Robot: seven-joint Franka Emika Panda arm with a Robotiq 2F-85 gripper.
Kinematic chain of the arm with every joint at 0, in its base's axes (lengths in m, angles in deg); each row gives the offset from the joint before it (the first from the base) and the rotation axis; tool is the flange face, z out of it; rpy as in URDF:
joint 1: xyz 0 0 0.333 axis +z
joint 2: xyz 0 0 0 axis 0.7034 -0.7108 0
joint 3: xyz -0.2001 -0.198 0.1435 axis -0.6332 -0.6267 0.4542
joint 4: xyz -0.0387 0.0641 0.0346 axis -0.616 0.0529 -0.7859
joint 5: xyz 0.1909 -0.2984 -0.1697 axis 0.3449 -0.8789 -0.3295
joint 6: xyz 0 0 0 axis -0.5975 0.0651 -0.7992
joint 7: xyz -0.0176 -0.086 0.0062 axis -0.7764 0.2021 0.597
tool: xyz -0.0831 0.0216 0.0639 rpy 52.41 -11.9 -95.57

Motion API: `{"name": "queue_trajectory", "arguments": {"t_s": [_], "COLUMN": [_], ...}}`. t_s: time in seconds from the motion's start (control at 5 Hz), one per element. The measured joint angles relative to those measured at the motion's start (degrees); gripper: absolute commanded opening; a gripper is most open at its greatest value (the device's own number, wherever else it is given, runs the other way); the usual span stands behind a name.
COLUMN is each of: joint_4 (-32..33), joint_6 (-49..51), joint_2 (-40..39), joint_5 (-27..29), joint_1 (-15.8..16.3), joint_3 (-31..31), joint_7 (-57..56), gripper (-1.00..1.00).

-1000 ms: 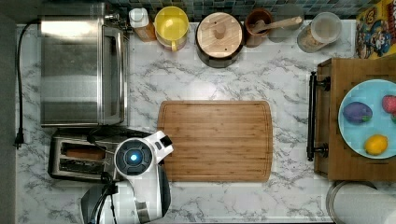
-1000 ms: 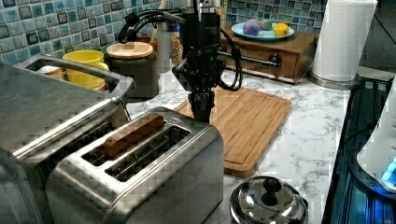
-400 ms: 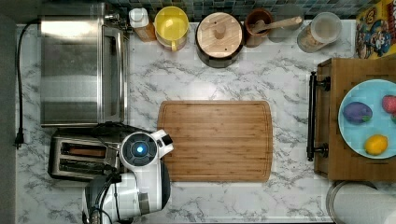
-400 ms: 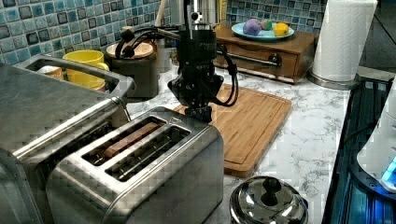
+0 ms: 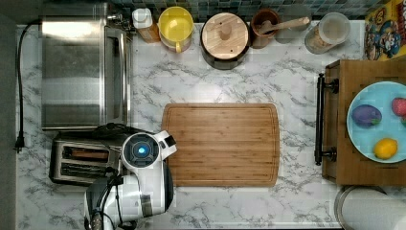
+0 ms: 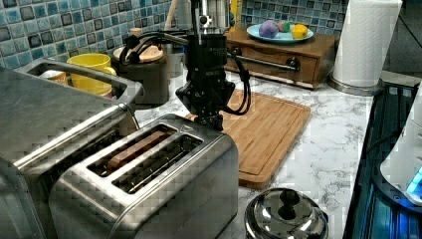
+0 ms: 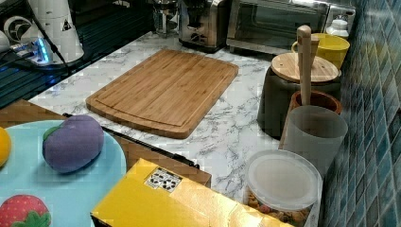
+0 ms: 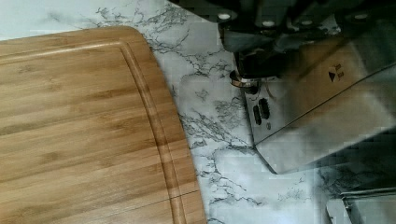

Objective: Turn on the toaster.

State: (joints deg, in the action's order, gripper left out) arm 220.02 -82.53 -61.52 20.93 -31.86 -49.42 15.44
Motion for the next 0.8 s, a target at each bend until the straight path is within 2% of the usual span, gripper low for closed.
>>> {"name": "queue_trajectory", "arguments": {"t_s": [0.8], "joint_4": [-0.11], "joint_6": [-0.36], "joint_2": [-0.16], "joint_5": [-0.46], "joint_1": [0.13], "joint_3": [-0.1], "joint_7": [-0.04], "gripper": [-1.0]}}
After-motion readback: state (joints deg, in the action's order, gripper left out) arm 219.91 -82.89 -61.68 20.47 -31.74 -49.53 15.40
